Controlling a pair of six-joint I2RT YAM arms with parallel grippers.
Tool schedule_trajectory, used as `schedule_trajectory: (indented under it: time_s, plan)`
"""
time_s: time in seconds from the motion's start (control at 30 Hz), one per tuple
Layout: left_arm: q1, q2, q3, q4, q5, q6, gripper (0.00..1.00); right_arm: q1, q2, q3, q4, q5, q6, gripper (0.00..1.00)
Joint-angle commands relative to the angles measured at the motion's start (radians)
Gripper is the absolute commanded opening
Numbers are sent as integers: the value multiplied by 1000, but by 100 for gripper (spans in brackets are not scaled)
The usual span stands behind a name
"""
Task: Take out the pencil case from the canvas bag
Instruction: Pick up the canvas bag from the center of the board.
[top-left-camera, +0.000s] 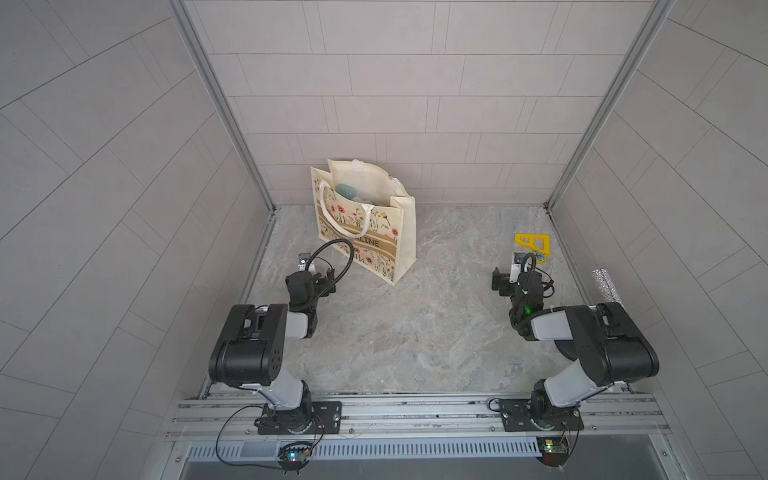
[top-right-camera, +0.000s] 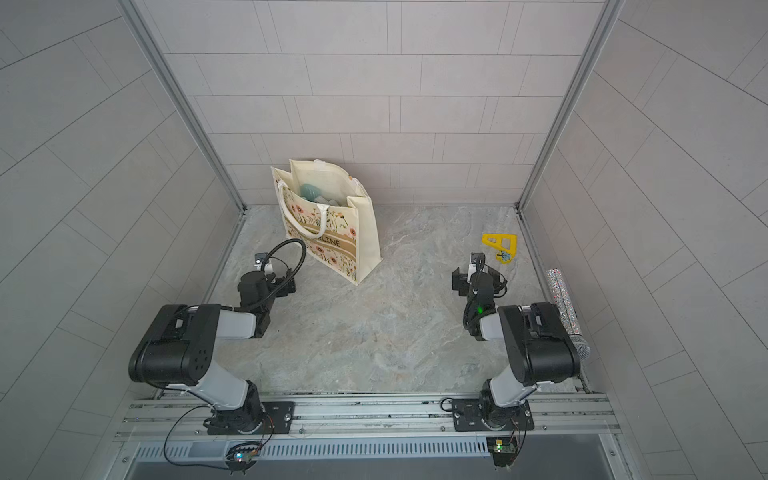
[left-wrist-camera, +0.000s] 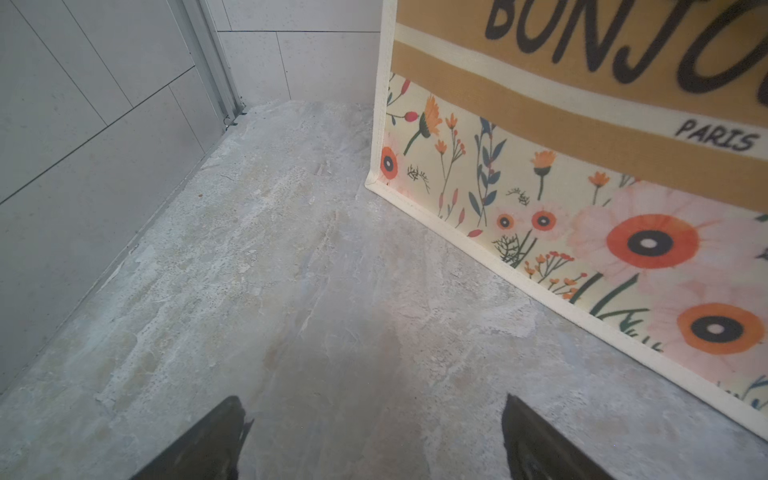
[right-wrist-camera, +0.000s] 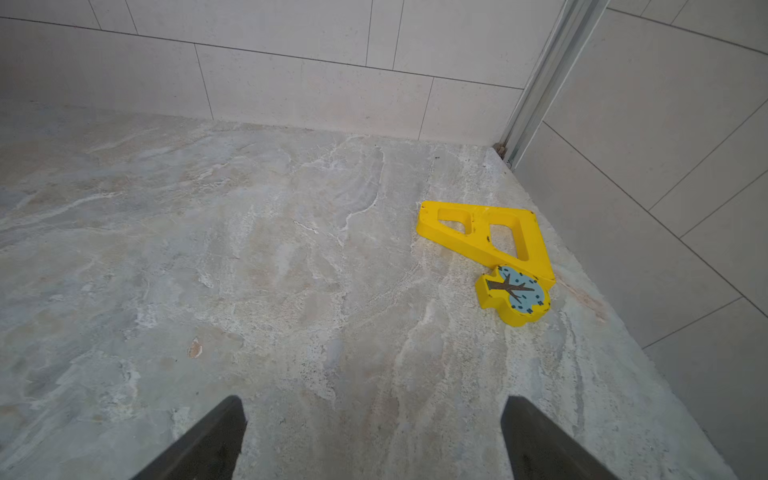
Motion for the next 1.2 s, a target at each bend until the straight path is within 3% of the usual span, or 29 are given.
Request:
schedule_trajectory:
  time_s: [0.0,0.43,0.63,0.83,1.07,1.17]
  plan:
    - [-5,-3,9,26,3,5,100,1,10,9,7,2,-5,100]
    - [-2,-3,6,29,5,3,100,1,9,8,10,5,-4,100]
    - [-3,-6,-39,117,-15,-8,100,1,10,-29,81,22,4,100]
    - [-12,-51,-64,127,-27,0,100,4,-65,-43,49,2,-6,100]
    - [-47,-327,-38,-144,-188,-28,100,5,-293,25,-220,-111,-17,100]
    - [-48,-420,13,-313,-330,-190,100,3,-324,50,-224,-56,208,100]
